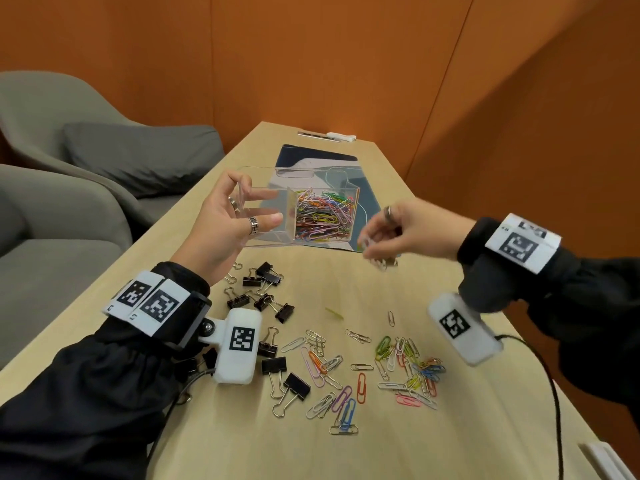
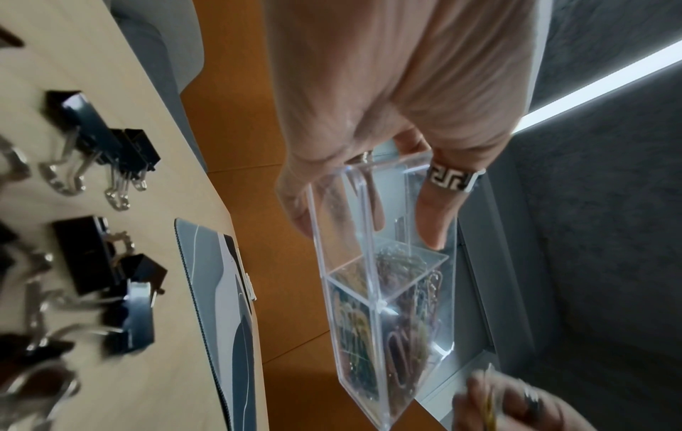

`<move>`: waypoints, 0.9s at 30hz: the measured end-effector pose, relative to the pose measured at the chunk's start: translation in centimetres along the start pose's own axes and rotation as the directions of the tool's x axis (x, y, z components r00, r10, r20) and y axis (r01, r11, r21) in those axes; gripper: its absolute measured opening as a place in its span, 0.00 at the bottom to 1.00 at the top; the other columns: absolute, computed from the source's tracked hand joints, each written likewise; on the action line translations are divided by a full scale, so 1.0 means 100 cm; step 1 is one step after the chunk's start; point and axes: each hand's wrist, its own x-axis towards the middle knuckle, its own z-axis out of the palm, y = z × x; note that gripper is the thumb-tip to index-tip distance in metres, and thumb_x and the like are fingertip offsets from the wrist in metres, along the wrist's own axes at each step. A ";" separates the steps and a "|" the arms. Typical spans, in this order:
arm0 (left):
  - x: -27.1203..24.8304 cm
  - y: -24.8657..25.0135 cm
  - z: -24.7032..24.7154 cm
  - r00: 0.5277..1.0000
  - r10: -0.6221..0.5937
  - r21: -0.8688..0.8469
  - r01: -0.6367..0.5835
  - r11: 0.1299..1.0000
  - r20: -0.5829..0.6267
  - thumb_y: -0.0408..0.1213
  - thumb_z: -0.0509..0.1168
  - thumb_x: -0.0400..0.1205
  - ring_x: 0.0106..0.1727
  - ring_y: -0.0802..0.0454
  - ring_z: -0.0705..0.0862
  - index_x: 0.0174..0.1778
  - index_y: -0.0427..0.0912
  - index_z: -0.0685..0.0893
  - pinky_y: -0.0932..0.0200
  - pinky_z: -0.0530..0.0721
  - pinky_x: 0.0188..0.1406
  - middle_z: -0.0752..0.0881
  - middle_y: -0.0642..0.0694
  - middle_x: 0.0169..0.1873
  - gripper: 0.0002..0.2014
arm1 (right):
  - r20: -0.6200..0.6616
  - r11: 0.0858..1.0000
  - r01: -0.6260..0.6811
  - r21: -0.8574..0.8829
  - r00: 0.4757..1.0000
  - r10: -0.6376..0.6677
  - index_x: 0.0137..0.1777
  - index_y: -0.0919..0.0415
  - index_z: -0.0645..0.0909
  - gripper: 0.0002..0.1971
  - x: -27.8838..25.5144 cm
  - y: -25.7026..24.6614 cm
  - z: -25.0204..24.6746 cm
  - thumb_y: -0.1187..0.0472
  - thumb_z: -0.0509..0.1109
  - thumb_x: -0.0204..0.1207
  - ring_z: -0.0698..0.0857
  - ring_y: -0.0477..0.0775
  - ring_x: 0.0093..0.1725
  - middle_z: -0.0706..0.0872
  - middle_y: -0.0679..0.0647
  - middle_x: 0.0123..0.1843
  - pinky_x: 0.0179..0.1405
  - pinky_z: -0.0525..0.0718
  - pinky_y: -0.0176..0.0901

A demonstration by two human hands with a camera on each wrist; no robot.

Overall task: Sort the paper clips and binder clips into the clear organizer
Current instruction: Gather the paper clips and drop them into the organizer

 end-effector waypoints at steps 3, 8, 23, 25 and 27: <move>0.000 -0.001 0.001 1.000 -0.008 0.010 0.008 1.000 0.020 0.16 0.66 0.73 0.58 0.38 0.83 0.38 0.50 0.67 0.47 0.82 0.56 0.83 0.38 0.59 0.22 | -0.141 0.995 0.087 0.039 0.987 -0.081 0.48 0.67 0.86 0.08 0.006 -0.022 -0.025 0.67 0.76 0.69 0.84 0.35 0.28 0.88 0.45 0.31 0.35 0.84 0.27; -0.001 -0.002 0.003 0.997 -0.001 -0.010 0.002 1.000 0.075 0.16 0.66 0.72 0.52 0.42 0.85 0.38 0.49 0.67 0.58 0.86 0.48 0.84 0.40 0.57 0.22 | -0.304 0.982 0.182 -0.046 0.934 -0.188 0.50 0.66 0.86 0.09 0.027 -0.047 -0.036 0.65 0.76 0.70 0.82 0.33 0.28 0.87 0.51 0.38 0.36 0.84 0.28; -0.002 -0.002 0.005 0.996 -0.023 -0.054 0.028 0.998 0.087 0.25 0.71 0.64 0.54 0.40 0.84 0.38 0.49 0.68 0.55 0.86 0.50 0.83 0.38 0.59 0.20 | -0.357 0.899 0.114 -0.423 0.891 -0.281 0.37 0.49 0.88 0.06 0.051 -0.036 -0.013 0.48 0.77 0.68 0.87 0.41 0.37 0.89 0.41 0.35 0.43 0.87 0.53; -0.002 -0.002 0.005 0.996 -0.025 -0.046 0.029 0.999 0.087 0.24 0.71 0.65 0.53 0.41 0.84 0.38 0.49 0.68 0.56 0.86 0.50 0.83 0.38 0.59 0.20 | -0.344 0.871 0.115 -0.478 0.888 -0.306 0.39 0.48 0.88 0.06 0.049 -0.034 -0.010 0.47 0.75 0.71 0.84 0.38 0.34 0.90 0.42 0.37 0.41 0.87 0.47; -0.003 -0.003 0.006 0.996 -0.020 -0.035 0.023 0.999 0.085 0.21 0.69 0.68 0.52 0.41 0.84 0.38 0.49 0.68 0.57 0.86 0.49 0.83 0.39 0.57 0.20 | -0.310 0.856 0.124 -0.502 0.898 -0.312 0.44 0.51 0.88 0.07 0.047 -0.031 -0.008 0.49 0.73 0.74 0.80 0.33 0.29 0.89 0.45 0.38 0.34 0.79 0.26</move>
